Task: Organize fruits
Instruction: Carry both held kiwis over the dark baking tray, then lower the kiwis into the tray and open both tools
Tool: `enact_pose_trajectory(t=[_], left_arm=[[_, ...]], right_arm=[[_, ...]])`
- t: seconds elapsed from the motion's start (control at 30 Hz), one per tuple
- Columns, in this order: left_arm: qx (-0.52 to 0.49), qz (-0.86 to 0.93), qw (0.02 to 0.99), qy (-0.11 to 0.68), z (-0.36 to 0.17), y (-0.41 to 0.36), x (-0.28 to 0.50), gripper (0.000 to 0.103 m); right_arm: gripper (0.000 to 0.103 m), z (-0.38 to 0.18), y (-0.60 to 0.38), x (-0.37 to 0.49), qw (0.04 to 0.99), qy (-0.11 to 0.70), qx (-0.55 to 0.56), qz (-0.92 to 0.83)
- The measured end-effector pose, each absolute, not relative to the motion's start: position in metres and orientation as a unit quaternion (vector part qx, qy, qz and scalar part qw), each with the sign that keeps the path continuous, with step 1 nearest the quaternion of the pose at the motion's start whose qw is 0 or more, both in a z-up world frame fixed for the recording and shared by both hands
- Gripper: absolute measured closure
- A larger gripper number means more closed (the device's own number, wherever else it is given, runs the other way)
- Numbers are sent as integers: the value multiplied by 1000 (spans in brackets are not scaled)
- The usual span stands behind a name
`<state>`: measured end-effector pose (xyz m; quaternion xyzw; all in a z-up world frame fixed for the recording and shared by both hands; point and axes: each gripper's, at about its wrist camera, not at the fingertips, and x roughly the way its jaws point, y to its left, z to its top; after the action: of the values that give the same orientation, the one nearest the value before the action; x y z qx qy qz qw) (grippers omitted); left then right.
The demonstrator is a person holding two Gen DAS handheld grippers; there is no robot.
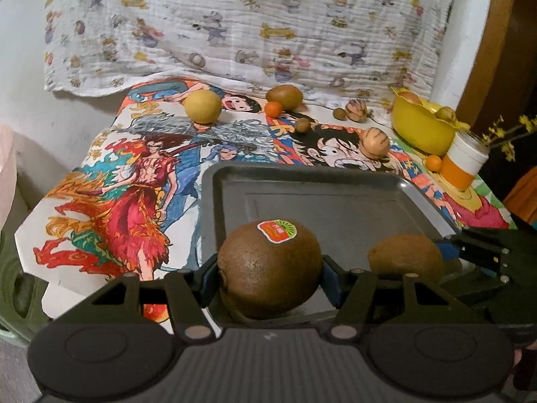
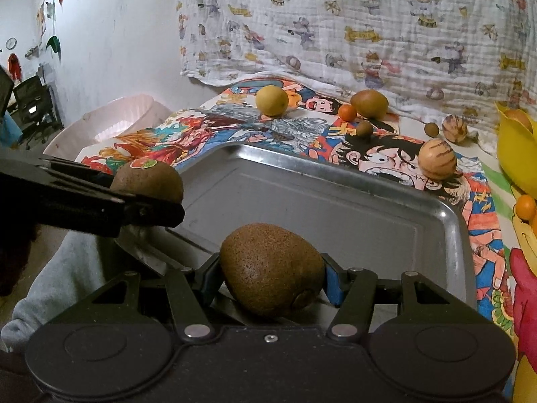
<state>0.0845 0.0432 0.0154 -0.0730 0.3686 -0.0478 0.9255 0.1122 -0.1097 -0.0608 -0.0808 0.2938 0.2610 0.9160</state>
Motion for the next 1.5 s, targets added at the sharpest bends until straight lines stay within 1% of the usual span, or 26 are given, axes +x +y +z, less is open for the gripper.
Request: enact_pose_trajectory(t=[0.2,0.53,0.73,0.87,1.03,1.1,1.13,1.2,1.3,1.5], left_arm=[[-72,-66,918,384,6,38,87,37],[-64,-76,916,388,4,38,86,37],[-84,-77,914,389,5,43,86,36],[-83,-83,917,382,7,43,83,27],[-96,-86,918,375,12,47,80,22],[-101,-86,920,369,16,50,78,16],[-103,-84,921,365,18,52,77,15],[-105,-79,923,361,22,55,77,8],[-103,-71,925,360,29,58,79,5],[-81,-60,927,360,41,62,89,1]], right_arm=[[41,-62,-111,114,916,296,-84,258],[40,-63,-116,113,916,301,-81,254],[37,-63,-118,113,917,296,-84,253],[27,-62,-121,111,919,292,-84,253],[22,-57,-128,105,921,284,-85,254],[13,-54,-132,104,922,282,-87,252],[11,-51,-135,103,923,280,-85,251],[6,-46,-142,102,924,279,-81,247],[2,-41,-150,103,927,280,-80,238],[1,-31,-170,112,931,284,-78,214]])
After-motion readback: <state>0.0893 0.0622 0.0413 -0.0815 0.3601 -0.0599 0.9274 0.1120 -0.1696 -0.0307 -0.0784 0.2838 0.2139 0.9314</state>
